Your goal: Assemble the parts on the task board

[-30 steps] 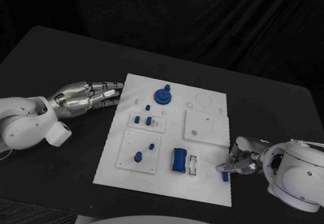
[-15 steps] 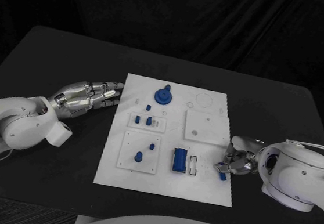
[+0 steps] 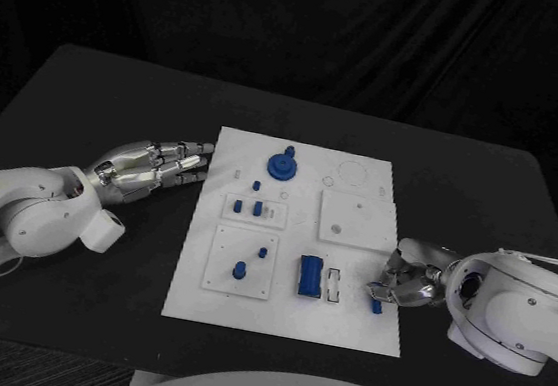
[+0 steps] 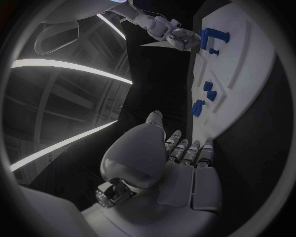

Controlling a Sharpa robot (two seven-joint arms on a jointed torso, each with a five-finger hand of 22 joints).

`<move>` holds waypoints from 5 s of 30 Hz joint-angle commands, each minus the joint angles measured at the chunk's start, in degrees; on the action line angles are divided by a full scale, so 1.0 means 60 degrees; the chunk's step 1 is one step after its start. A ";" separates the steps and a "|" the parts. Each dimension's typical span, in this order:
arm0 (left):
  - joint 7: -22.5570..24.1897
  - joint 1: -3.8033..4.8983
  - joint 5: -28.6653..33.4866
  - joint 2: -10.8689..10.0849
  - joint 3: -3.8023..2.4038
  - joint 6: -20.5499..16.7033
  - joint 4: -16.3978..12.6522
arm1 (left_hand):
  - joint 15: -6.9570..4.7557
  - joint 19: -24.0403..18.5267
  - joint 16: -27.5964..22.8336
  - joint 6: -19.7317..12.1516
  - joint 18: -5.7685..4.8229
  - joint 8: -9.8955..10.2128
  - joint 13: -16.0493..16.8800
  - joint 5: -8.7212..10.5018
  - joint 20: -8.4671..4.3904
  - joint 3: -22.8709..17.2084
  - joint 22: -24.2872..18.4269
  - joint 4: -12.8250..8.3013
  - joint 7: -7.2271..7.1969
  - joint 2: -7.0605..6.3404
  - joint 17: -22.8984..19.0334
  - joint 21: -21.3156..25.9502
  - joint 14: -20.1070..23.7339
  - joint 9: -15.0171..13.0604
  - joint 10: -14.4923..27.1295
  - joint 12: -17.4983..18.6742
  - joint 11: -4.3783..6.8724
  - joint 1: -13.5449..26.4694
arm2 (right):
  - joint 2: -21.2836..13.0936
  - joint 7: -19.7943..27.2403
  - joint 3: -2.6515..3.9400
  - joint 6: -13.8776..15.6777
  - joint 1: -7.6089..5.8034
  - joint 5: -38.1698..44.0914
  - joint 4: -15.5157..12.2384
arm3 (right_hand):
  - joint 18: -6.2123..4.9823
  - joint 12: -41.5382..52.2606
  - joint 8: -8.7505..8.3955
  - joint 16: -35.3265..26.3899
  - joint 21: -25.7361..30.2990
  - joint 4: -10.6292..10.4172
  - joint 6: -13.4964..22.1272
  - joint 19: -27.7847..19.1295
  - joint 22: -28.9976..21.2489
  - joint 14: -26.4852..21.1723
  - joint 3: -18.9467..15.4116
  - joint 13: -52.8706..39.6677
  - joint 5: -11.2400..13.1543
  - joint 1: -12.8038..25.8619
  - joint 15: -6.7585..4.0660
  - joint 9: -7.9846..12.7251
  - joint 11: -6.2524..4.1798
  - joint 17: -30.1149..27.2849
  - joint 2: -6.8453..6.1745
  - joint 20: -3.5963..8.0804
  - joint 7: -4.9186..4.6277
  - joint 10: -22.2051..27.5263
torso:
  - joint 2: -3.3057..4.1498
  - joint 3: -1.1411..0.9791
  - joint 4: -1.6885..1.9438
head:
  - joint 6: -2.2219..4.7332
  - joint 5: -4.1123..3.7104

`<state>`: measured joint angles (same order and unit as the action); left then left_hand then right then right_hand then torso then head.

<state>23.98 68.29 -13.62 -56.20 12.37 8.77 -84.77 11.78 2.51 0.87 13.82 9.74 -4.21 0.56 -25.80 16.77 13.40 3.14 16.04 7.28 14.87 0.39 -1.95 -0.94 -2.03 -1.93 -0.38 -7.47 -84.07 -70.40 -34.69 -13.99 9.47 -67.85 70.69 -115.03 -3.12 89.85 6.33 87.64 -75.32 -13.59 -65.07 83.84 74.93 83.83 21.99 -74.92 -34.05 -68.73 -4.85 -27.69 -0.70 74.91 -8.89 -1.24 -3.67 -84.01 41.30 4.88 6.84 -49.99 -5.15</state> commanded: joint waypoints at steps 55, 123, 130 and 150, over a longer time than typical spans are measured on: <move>-0.0046 -0.0052 0.0045 0.0116 0.0002 0.0207 0.0019 | 0.0010 0.0041 0.0035 -0.0014 -0.0133 -0.0019 0.0014 -0.0074 0.0014 -0.0083 0.0003 -0.0017 0.0042 0.0014 0.0013 -0.0037 -0.0023 -0.0004 0.0002 -0.0040 -0.0097 -0.0112 | 0.1498 0.0102 -0.0035 0.0329 -0.0361 -0.2898 0.0692 | -0.0146 0.0025 0.0733 -0.0111 0.0561 0.1380 0.0677 -0.0085 0.1623 0.0729 -0.0318 -0.2513 0.1864 0.1615 0.0045 -0.0164 -0.0046 0.0839 0.0393 -0.0087 0.0047 -0.0998 | 0.0003 0.0008 0.0007 | -0.0001 0.0024; -0.0164 -0.0080 0.0045 0.0148 0.0002 0.0319 0.0085 | 0.0039 0.0051 0.0042 0.0022 -0.0165 -0.0030 0.0010 -0.0230 0.0014 -0.0194 0.0002 -0.0195 0.0102 0.0011 0.0016 -0.0048 -0.0026 -0.0012 0.0011 -0.0036 -0.0063 -0.0300 | 0.1505 0.0669 -0.0036 0.1001 -0.0344 -0.2653 0.0623 | -0.0169 0.0025 0.3877 -0.0129 0.0798 0.0593 0.1524 -0.0096 0.1597 0.0744 -0.1505 -0.2513 0.2815 0.1059 -0.0372 -0.3659 -0.0540 0.0915 0.0913 0.0301 0.0616 -0.0998 | 0.0006 0.0006 0.0006 | -0.0001 0.0071; -0.0170 -0.0084 0.0045 0.0153 0.0002 0.0333 0.0091 | 0.0040 0.0050 0.0044 0.0028 -0.0166 -0.0032 0.0010 -0.0235 0.0014 -0.0199 0.0000 -0.0205 0.0106 0.0011 0.0017 -0.0047 -0.0028 -0.0013 0.0011 -0.0037 -0.0062 -0.0309 | 0.1509 0.0327 -0.0036 0.0759 -0.0343 -0.2417 0.0633 | -0.0188 0.0025 0.3820 -0.0164 0.0905 0.0528 0.1651 -0.0135 0.1568 0.0724 -0.1591 -0.2513 0.2856 0.1109 -0.0347 -0.3661 -0.0503 0.0813 0.0857 0.0286 0.0565 -0.0998 | 0.0003 0.0009 0.0004 | -0.0001 0.0085; -0.0202 -0.0088 0.0045 0.0144 0.0002 0.0343 0.0091 | 0.0040 0.0050 0.0044 0.0028 -0.0166 -0.0032 0.0010 -0.0235 0.0014 -0.0199 0.0000 -0.0205 0.0106 0.0011 0.0017 -0.0047 -0.0028 -0.0013 0.0011 -0.0037 -0.0062 -0.0309 | 0.1435 -0.0110 -0.0037 0.0489 -0.0292 -0.2138 0.0624 | -0.0208 0.0025 0.3771 -0.0202 0.1016 0.0434 0.1732 -0.0174 0.1536 0.0703 -0.1668 -0.2513 0.2760 0.1182 -0.0314 -0.3657 -0.0465 0.0722 0.0852 0.0260 0.0524 -0.0998 | 0.0005 0.0006 0.0002 | -0.0001 0.0106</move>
<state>23.72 68.09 -13.31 -55.64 12.23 9.51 -83.97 11.78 2.74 0.87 14.03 9.73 -4.21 0.58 -26.91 16.77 12.29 3.07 14.93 7.48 14.88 0.42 -1.84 -0.94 -2.01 -1.83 -0.38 -7.78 -85.42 -61.70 -33.79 -14.21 13.24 -69.75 57.01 -111.12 -4.04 89.85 29.23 86.75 -69.55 -10.98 -55.05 83.12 74.91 83.94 12.24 -74.90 -17.27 -61.89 -7.07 -49.56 -3.80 74.91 -3.55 0.29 -0.61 -83.84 41.33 4.91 6.85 -49.99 -4.53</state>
